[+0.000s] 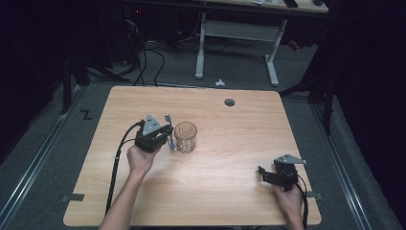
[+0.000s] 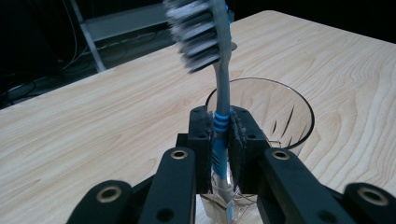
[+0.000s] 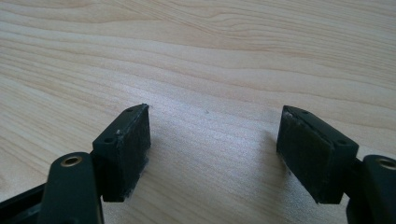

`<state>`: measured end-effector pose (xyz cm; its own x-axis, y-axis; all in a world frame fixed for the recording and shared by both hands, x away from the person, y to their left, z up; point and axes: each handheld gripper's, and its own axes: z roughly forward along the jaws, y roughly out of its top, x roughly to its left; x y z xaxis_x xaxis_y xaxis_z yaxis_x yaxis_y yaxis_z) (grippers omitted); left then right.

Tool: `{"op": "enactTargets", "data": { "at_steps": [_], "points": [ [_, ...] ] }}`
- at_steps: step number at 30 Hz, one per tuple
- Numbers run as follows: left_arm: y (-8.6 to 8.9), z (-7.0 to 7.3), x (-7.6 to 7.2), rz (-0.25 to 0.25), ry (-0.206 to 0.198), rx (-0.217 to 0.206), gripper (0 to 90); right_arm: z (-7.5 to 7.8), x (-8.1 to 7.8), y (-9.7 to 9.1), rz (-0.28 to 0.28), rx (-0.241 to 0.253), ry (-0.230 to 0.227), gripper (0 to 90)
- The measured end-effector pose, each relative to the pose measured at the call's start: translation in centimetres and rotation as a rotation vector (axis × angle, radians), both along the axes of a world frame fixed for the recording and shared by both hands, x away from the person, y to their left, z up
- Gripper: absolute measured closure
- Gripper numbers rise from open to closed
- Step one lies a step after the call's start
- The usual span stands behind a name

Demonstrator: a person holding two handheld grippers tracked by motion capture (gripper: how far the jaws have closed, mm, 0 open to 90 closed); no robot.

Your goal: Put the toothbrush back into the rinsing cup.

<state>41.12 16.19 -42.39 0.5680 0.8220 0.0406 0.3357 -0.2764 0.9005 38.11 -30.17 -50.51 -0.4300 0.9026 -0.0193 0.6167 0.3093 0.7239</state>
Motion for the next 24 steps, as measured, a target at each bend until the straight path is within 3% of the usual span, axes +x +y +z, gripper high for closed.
{"op": "enactTargets", "data": {
  "at_steps": [24],
  "points": [
    [0.29, -0.36, 0.43, 0.002, 0.084, -0.008, 75.5, 0.0, 0.0, 0.0, 0.0, 0.0, 0.0, 26.2]
  ]
}}
